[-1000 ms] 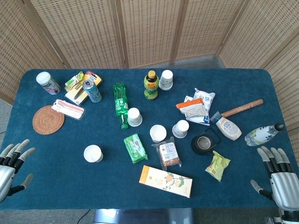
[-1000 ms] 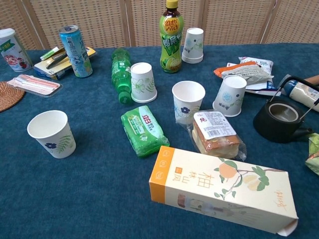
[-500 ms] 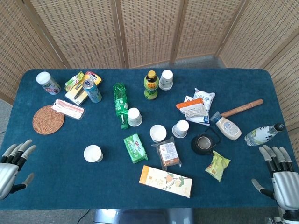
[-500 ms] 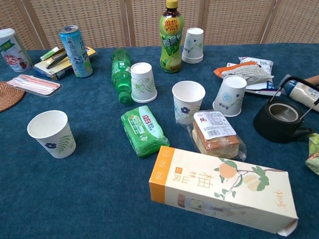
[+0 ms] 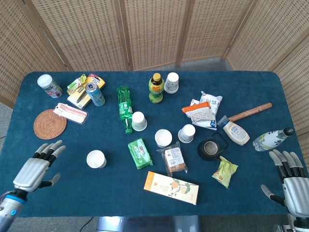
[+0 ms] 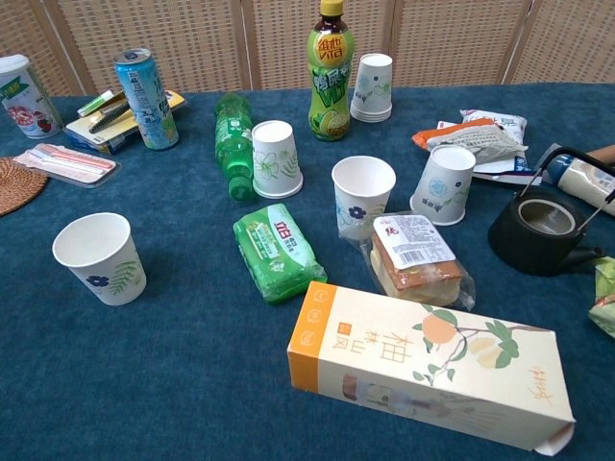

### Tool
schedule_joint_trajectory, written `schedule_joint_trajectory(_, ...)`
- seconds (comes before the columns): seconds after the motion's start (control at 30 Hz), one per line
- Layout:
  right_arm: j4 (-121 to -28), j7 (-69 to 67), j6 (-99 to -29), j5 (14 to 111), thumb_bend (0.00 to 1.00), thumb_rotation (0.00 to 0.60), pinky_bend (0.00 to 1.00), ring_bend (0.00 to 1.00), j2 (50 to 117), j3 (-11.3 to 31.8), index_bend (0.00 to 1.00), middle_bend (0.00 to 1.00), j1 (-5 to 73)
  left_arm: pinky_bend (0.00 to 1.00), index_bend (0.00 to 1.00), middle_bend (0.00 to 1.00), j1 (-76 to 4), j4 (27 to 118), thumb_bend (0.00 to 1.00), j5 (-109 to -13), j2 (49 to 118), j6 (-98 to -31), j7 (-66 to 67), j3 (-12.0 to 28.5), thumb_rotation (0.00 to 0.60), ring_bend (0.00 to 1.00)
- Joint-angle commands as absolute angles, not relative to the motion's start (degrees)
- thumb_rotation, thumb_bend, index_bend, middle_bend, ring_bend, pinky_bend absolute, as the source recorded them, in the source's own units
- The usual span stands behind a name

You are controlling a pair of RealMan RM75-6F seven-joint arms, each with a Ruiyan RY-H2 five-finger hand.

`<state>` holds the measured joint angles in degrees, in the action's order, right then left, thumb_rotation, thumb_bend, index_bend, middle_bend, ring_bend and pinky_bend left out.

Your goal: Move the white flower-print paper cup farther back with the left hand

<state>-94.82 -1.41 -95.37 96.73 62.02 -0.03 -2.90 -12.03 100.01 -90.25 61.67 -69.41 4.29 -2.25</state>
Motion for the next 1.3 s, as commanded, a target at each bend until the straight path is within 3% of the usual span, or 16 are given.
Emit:
schedule_joint_trajectory(0.03, -94.85, -1.57, -95.35, 96.67, 0.22, 0.6, 0.0, 0.0, 61.97, 0.0, 0.0, 0.0, -2.88, 0.0, 0.0, 0.0, -14.3, 100.88, 0.39, -87.2, 64.51, -65.94, 8.87, -1.1, 0.6, 0.0)
schedule_joint_trajectory(0.33, -94.74, -2.72, -95.24, 96.11, 0.22, 0.6, 0.0, 0.0, 61.63, 0.2, 0.0, 0.0, -2.81, 0.0, 0.0, 0.0, -17.84, 100.26, 0.39, -82.83, 71.57, -61.48, 14.62, 0.2, 0.6, 0.0)
schedule_joint_trajectory(0.57, -94.65, -3.36, -95.16, 95.75, 0.22, 0.6, 0.0, 0.0, 61.48, 0.34, 0.0, 0.0, -2.77, 0.0, 0.01, 0.0, -18.86, 98.29, 0.39, -81.93, 76.68, -62.52, 17.36, 1.01, 0.6, 0.0)
schedule_joint_trajectory(0.7, -94.66, -3.58, -95.12, 95.71, 0.22, 0.6, 0.0, 0.0, 61.42, 0.34, 0.0, 0.0, -2.75, 0.14, 0.08, 0.0, -19.28, 96.82, 0.39, -81.65, 79.25, -63.46, 17.82, 1.55, 0.6, 0.0)
schedule_joint_trajectory(0.87, -94.64, -3.62, -94.97, 95.49, 0.22, 0.6, 0.0, 0.0, 61.42, 0.41, 0.0, 0.0, -2.69, 0.34, 0.27, 0.22, -19.57, 94.41, 0.4, -82.09, 82.19, -65.07, 17.85, 1.93, 0.6, 0.2)
schedule_joint_trajectory(0.97, -94.66, -3.56, -95.04, 95.52, 0.22, 0.6, 0.0, 0.0, 61.43, 0.45, 0.0, 0.0, -2.7, 0.37, 0.35, 0.3, -19.68, 93.96, 0.4, -81.9, 82.94, -65.37, 18.47, 1.77, 0.6, 0.27)
schedule_joint_trajectory(1.3, -94.77, -3.46, -95.2, 95.76, 0.22, 0.6, 0.0, 0.0, 61.41, 0.38, 0.0, 0.0, -2.75, 0.37, 0.37, 0.33, -19.7, 97.13, 0.41, -81.24, 78.37, -66.68, 23.54, 1.15, 0.6, 0.29)
